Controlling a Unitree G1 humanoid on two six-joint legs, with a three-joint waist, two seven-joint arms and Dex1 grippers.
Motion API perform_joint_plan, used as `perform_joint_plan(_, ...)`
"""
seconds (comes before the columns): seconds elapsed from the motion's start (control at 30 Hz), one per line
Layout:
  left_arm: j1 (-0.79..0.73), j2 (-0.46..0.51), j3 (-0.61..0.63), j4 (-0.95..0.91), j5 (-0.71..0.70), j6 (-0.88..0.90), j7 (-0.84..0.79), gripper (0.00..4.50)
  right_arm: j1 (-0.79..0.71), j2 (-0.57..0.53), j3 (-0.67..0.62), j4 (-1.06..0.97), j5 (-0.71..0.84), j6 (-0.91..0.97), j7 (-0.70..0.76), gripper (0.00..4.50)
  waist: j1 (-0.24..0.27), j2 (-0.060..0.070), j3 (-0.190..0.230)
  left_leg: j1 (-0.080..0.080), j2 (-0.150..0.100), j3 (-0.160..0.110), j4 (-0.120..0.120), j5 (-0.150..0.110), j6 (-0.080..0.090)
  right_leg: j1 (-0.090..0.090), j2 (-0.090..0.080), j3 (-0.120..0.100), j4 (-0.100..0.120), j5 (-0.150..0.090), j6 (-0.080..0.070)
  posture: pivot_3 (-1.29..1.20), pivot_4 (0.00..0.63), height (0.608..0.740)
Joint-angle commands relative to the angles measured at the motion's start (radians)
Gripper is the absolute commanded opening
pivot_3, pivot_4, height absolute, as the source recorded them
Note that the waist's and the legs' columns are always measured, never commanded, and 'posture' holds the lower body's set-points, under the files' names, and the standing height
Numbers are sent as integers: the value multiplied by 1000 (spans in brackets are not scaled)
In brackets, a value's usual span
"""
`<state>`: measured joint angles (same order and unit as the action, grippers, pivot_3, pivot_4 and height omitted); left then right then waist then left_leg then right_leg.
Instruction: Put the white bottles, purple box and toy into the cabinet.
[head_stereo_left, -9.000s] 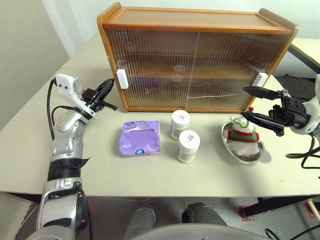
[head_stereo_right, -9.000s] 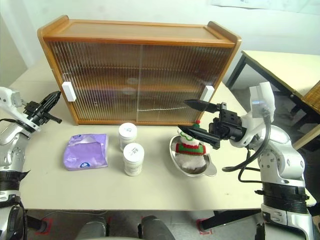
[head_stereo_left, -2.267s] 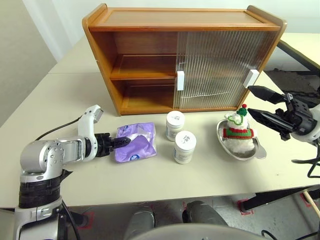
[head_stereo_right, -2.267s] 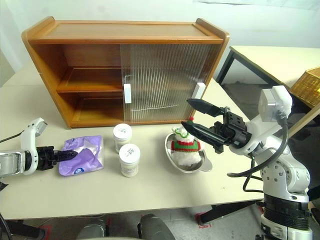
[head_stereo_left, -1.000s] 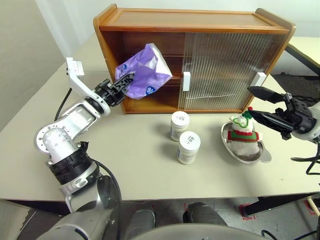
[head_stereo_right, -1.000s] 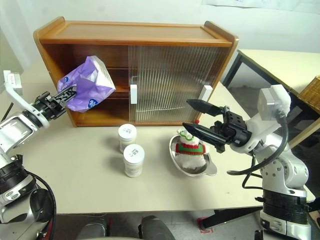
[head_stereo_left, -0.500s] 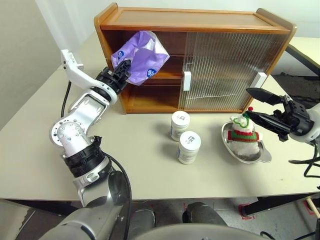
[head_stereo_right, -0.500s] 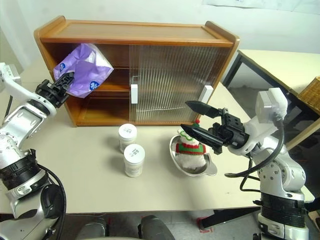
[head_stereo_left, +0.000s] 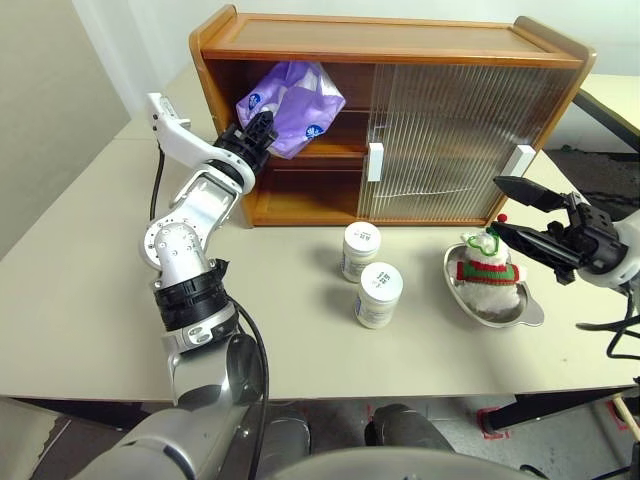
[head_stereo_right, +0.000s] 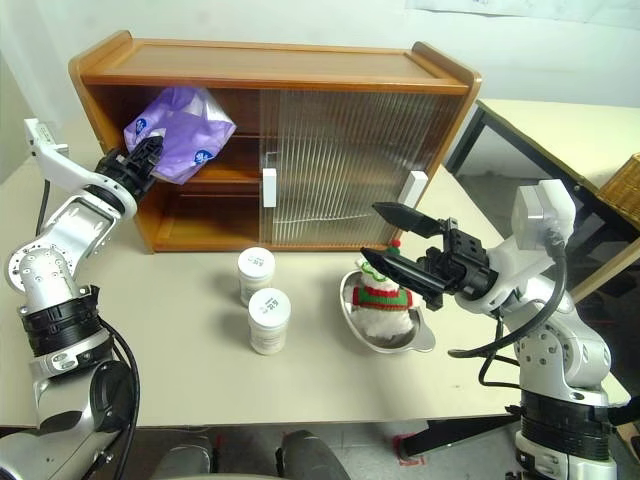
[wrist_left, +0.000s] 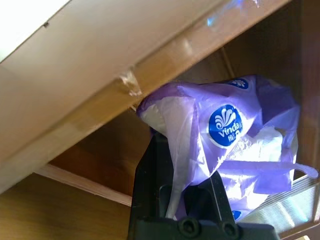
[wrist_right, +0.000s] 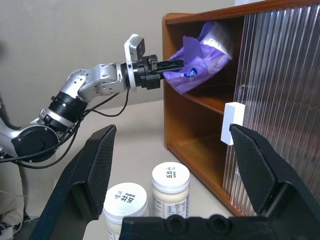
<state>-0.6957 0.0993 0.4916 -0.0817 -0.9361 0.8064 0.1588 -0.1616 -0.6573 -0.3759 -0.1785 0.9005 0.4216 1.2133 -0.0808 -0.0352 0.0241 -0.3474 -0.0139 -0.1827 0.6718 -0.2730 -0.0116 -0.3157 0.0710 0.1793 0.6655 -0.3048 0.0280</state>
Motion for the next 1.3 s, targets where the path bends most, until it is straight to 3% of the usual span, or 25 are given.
perform_joint_plan(0.03,-47,15,-11,45,25,-70,-29,123,22,8,-9,-28,7,-6,-14,4500,0,0,0,0,0,0,0,0,0,0,0,0,0,0,0,-156,0,740)
perform_joint_plan(0.07,-54,21,-21,56,29,-74,-43,437,25,11,-8,-32,8,-6,-18,4500,0,0,0,0,0,0,0,0,0,0,0,0,0,0,0,-156,0,740)
perform_joint_plan(0.1,-64,19,-29,71,32,-83,-54,437,28,12,-8,-34,8,-6,-21,4500,-1,0,0,0,0,0,0,0,0,0,0,0,0,0,0,-156,0,740)
perform_joint_plan(0.13,-69,21,-41,81,40,-87,-63,909,31,13,-8,-36,9,-6,-22,4500,-1,0,0,0,0,0,0,0,0,0,0,0,0,0,0,-156,0,740)
perform_joint_plan(0.5,-66,17,-69,95,33,-89,-105,4478,50,14,-13,-50,15,-4,-32,4500,-6,0,0,-1,0,0,2,-1,2,0,0,0,-1,-1,2,-167,0,740)
perform_joint_plan(0.97,-70,20,-61,108,58,-176,-95,4478,67,9,-21,-59,20,-5,-31,4500,-9,0,0,-2,0,0,3,-2,2,0,0,0,-1,-1,3,-168,0,740)
perform_joint_plan(1.3,4,73,-82,-46,25,-112,-104,4478,85,8,-18,-65,21,-2,-32,4500,-15,0,0,-2,-1,0,3,-2,3,0,0,0,-1,-2,3,-163,0,740)
